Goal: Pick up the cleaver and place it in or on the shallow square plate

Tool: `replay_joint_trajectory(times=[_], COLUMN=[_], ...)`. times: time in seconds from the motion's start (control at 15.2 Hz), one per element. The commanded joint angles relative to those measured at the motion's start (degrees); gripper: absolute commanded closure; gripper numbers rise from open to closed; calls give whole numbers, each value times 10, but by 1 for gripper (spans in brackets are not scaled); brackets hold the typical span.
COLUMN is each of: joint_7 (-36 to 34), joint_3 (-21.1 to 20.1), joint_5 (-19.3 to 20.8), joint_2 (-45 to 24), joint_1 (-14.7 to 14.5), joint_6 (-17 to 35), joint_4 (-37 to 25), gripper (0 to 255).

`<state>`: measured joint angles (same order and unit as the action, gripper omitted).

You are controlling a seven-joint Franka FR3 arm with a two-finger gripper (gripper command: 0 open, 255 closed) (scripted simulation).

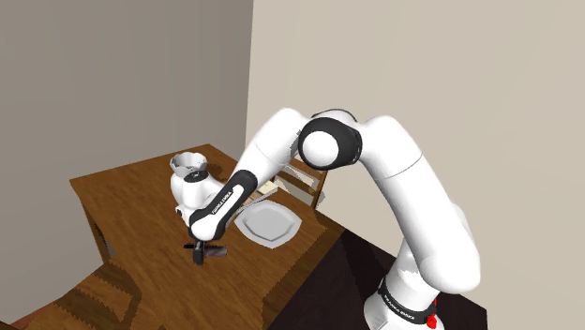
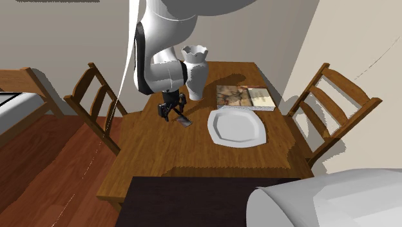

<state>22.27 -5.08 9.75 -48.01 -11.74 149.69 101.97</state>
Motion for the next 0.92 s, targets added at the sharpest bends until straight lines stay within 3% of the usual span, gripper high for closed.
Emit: replay_joint_trajectory(times=[0.0, 0.4, 0.46, 0.86], joint_7=[-1, -1, -1, -1], joint_3=[1, 1, 1, 1], joint_5=[0, 0, 0, 0], joint_2=[-6, -6, -6, -6], joint_1=[-1, -1, -1, -1], joint_6=[3, 3, 3, 3], joint_4=[-3, -3, -3, -3], gripper=[0, 0, 255, 255])
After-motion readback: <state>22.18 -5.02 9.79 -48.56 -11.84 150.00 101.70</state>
